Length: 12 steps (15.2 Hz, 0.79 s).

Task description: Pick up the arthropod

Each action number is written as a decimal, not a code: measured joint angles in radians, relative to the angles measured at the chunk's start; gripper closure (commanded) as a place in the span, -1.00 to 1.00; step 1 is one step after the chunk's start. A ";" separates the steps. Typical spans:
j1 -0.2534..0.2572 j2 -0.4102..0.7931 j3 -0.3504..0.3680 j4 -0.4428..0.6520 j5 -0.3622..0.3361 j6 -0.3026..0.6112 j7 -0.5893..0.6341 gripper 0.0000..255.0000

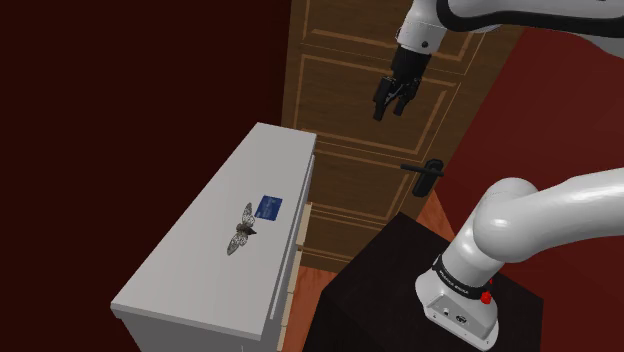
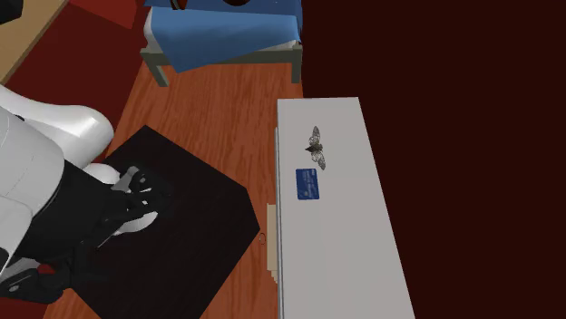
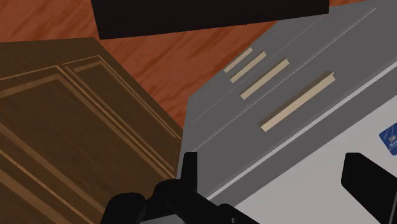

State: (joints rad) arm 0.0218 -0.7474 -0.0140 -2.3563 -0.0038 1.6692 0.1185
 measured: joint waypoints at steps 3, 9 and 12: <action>0.006 -0.003 0.030 -0.015 0.016 0.013 0.041 -1.00; 0.033 0.021 0.166 -0.074 0.088 0.099 0.229 -1.00; 0.047 0.064 0.249 -0.083 0.126 0.154 0.336 -1.00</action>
State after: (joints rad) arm 0.0689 -0.6835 0.2350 -2.4393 0.1222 1.8233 0.4546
